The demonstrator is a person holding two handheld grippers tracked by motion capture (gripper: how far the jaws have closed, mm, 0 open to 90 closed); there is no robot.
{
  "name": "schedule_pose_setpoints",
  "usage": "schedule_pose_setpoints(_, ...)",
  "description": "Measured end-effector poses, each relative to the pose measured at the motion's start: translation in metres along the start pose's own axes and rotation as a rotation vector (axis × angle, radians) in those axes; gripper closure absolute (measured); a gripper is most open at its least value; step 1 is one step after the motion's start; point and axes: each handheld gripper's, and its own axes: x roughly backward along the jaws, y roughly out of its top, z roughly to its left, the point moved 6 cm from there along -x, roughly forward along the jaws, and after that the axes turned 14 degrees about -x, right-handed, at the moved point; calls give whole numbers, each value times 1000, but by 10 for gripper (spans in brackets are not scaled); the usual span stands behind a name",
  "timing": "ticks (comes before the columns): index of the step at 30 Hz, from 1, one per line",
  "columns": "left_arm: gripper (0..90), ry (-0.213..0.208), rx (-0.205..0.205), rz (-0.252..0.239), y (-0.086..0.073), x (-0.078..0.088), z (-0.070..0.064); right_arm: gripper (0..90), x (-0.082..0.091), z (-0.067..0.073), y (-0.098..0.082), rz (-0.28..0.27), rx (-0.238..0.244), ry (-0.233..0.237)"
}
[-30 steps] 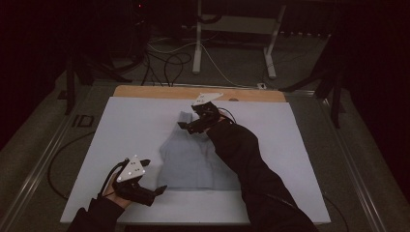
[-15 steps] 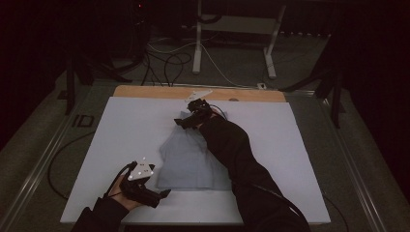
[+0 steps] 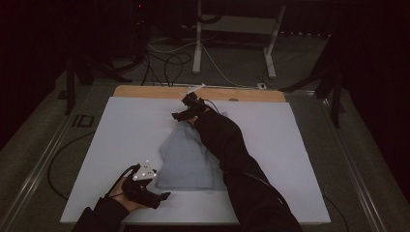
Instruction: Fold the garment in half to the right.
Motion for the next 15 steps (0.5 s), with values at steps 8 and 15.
schedule_pose_setpoints(8, 182, -29, 15, 30, -5, -6, -2, 261, -16, -11, 0, 67, -29, -49)
schedule_pose_setpoints(15, 262, -22, 26, 57, -7, -11, -1, 326, -30, -17, -4, 105, -28, -82)
